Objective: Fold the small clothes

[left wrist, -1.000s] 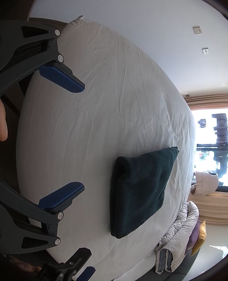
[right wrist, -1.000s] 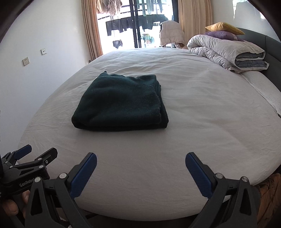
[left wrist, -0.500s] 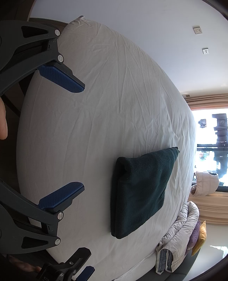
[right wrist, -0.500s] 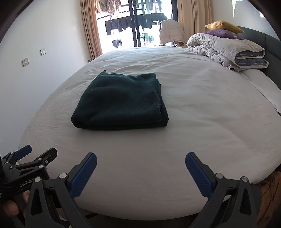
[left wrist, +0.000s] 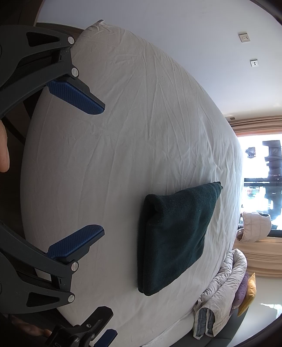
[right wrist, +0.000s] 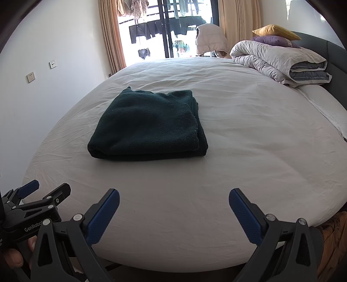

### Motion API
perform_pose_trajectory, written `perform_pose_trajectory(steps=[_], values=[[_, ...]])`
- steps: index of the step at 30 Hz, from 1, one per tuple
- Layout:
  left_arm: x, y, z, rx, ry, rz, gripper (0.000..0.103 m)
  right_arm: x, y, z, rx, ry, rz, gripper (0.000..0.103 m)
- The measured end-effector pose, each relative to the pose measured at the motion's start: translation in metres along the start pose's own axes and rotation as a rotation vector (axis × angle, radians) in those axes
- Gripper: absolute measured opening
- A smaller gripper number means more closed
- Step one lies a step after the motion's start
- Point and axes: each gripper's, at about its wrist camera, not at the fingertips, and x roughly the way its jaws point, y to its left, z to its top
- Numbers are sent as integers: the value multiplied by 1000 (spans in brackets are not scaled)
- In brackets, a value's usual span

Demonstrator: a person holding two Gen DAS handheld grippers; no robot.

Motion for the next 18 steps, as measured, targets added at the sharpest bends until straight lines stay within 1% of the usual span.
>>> perform_pose_trajectory(steps=[18], values=[[-1,0,-2,0,-1,3,103,0,-2,0,2,1,2,103]])
